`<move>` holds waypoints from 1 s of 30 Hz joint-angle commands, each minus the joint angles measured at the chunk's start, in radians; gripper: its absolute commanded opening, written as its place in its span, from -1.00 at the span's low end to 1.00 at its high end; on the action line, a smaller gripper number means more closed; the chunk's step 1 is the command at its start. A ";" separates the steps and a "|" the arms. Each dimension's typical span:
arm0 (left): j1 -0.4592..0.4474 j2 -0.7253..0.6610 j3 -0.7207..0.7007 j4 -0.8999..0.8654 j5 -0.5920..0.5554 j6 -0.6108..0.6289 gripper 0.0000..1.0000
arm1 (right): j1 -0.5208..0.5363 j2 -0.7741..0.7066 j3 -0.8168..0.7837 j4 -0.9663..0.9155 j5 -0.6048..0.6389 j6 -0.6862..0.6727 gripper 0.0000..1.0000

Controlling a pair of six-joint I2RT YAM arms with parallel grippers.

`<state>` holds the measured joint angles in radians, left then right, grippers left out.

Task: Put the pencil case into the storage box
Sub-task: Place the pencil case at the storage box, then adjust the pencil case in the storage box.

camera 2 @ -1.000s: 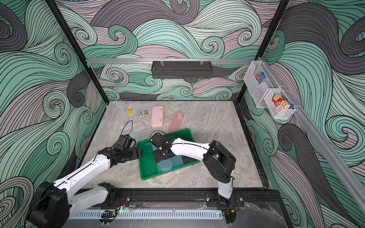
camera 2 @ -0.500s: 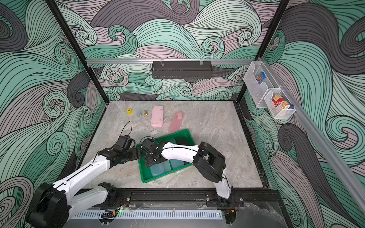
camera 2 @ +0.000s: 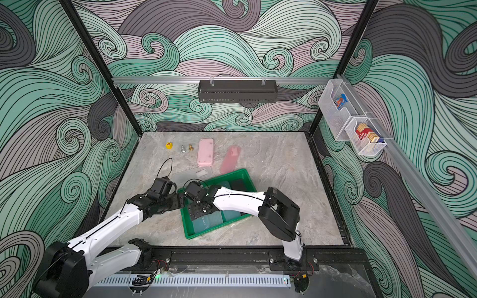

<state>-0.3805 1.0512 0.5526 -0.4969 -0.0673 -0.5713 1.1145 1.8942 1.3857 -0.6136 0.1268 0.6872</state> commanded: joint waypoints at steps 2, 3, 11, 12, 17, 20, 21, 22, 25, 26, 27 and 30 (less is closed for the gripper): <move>0.006 -0.013 -0.005 -0.014 -0.006 0.001 0.80 | -0.056 -0.080 -0.053 -0.016 0.083 -0.053 0.65; 0.006 -0.013 -0.005 -0.014 -0.005 0.002 0.81 | -0.070 -0.088 -0.063 -0.019 0.097 -0.066 0.62; 0.006 -0.008 -0.005 -0.014 -0.012 0.001 0.80 | -0.096 -0.026 -0.049 -0.067 0.157 -0.123 0.45; 0.006 -0.007 -0.004 -0.014 -0.012 0.001 0.80 | -0.094 -0.013 -0.044 -0.067 0.152 -0.121 0.44; 0.007 -0.003 -0.003 -0.012 -0.013 0.000 0.80 | -0.050 0.051 -0.009 -0.067 0.148 -0.111 0.43; 0.006 0.000 -0.002 -0.014 -0.011 -0.001 0.80 | -0.019 0.094 0.017 -0.070 0.141 -0.097 0.42; 0.006 0.001 -0.002 -0.014 -0.011 0.001 0.80 | -0.009 0.106 0.026 -0.070 0.140 -0.095 0.42; 0.007 0.001 -0.002 -0.013 -0.012 -0.001 0.80 | 0.000 0.116 0.036 -0.075 0.144 -0.095 0.42; 0.006 0.001 -0.002 -0.013 -0.010 0.000 0.80 | 0.019 0.132 0.060 -0.103 0.161 -0.092 0.42; 0.006 0.001 -0.002 -0.012 -0.011 0.000 0.80 | 0.022 0.130 0.059 -0.110 0.164 -0.092 0.42; 0.006 0.002 -0.001 -0.012 -0.011 0.000 0.80 | 0.021 0.128 0.056 -0.112 0.170 -0.092 0.42; 0.006 0.003 -0.002 -0.012 -0.012 0.001 0.80 | 0.017 0.116 0.048 -0.138 0.208 -0.090 0.42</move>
<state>-0.3805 1.0500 0.5526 -0.4969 -0.0677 -0.5716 1.1294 2.0014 1.4334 -0.6907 0.3012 0.5896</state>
